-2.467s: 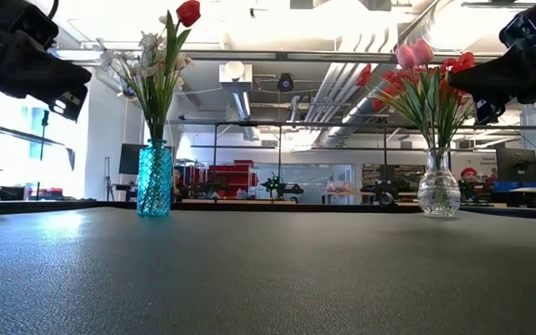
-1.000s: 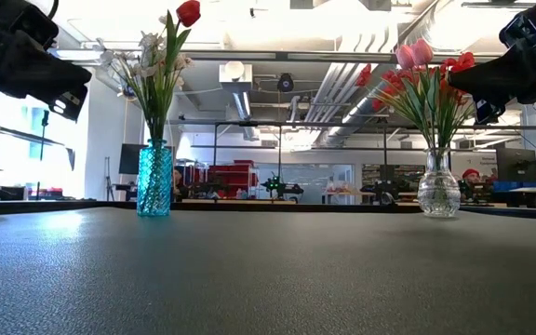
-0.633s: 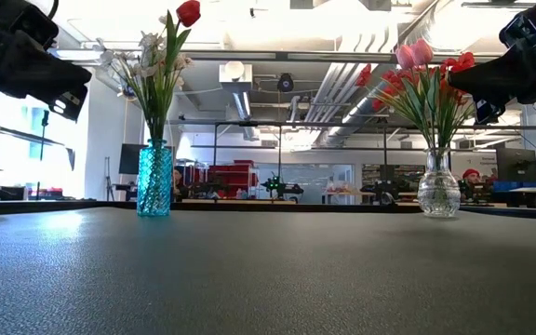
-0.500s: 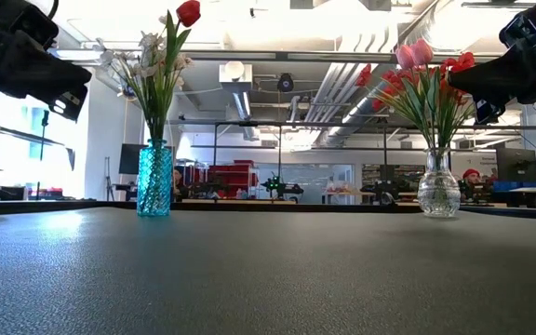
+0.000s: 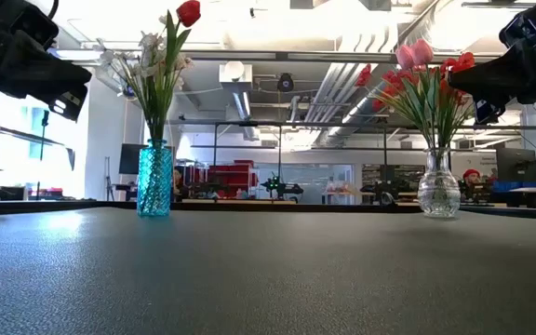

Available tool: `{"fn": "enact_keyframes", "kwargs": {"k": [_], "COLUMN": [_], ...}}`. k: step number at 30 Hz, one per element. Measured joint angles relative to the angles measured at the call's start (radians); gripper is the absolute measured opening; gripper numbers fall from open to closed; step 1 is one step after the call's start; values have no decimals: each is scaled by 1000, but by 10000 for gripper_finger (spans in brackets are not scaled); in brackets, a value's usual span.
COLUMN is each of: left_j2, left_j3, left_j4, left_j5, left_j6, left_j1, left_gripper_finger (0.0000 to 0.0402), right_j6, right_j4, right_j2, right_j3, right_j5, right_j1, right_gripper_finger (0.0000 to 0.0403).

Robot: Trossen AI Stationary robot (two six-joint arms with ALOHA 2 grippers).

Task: Sort flowers into vase by color
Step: Return to Home Position

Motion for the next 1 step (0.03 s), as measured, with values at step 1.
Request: {"fn": "enact_keyframes", "kwargs": {"k": [1], "left_j2": [0], "left_j3": [0], "left_j4": [0], "left_j5": [0], "left_j6": [0], "left_j1": [0], "left_gripper_finger": [0], "right_j6": [0], "right_j4": [0], "right_j2": [0], "right_j3": [0], "right_j5": [0], "right_j1": [0], "right_gripper_finger": [0]}}
